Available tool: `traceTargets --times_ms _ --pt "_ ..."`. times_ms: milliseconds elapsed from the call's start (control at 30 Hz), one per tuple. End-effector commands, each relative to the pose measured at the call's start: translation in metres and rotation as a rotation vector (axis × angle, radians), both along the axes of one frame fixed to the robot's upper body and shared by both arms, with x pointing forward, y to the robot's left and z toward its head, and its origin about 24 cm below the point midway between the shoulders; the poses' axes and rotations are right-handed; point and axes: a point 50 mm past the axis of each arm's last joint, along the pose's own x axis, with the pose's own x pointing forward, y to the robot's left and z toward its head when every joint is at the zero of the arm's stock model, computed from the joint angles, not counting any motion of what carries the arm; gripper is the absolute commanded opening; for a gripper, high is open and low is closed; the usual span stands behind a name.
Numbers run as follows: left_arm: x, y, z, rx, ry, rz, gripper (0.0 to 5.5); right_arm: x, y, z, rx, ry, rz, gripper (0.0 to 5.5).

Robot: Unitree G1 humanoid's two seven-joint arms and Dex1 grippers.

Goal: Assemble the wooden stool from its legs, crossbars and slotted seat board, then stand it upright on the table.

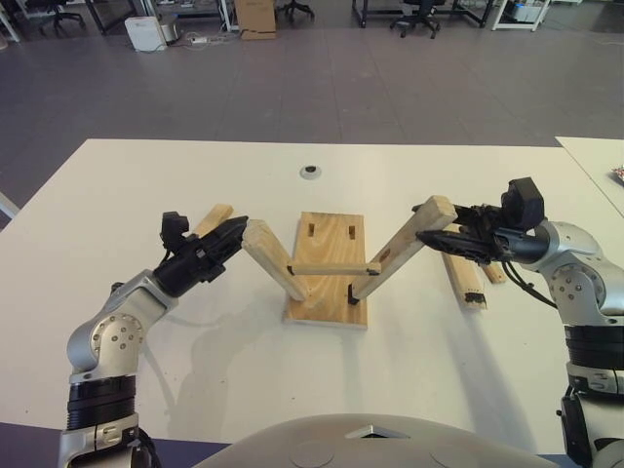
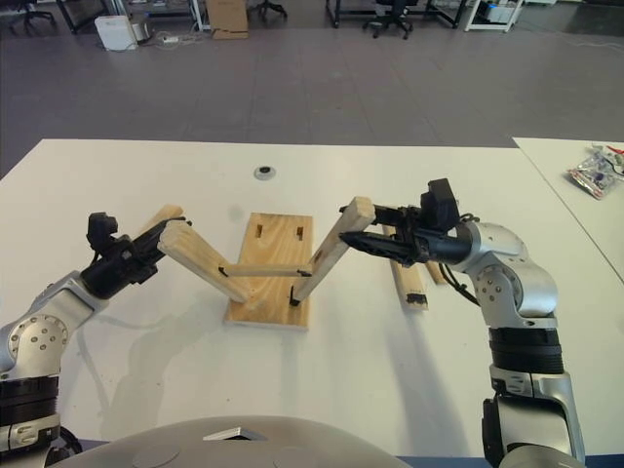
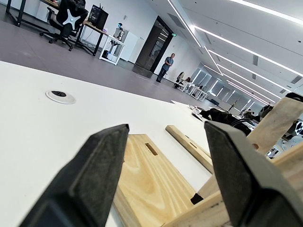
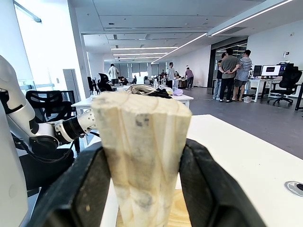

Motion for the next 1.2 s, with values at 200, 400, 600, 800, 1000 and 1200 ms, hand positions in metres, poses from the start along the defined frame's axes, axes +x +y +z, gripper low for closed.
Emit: traceTargets --times_ms 200,400,600,800,1000,1200 --pt "-0.001 -0.002 0.0 0.014 -0.001 -0.005 2.93 -0.01 -0.001 -0.013 -0.181 -0.041 0.041 2.05" --pt "-0.007 -0.006 -0.004 0.016 0.013 -0.007 2.93 -0.004 0.014 -0.023 -0.219 -0.01 0.043 2.05" --pt "-0.01 -0.011 -0.007 0.013 0.02 0.008 2.93 0.006 0.021 -0.029 -0.332 0.039 0.08 2.05" --pt "-0.011 -0.017 -0.008 0.001 0.012 0.034 2.93 0.015 0.037 -0.034 -0.431 0.072 0.173 2.05" --pt "-0.011 -0.025 -0.007 -0.007 -0.003 0.047 2.93 0.022 0.044 -0.053 -0.566 0.196 0.237 2.05" --pt "-0.015 -0.032 -0.014 -0.01 0.006 0.064 2.93 0.026 0.047 -0.064 -0.59 0.217 0.177 2.05"
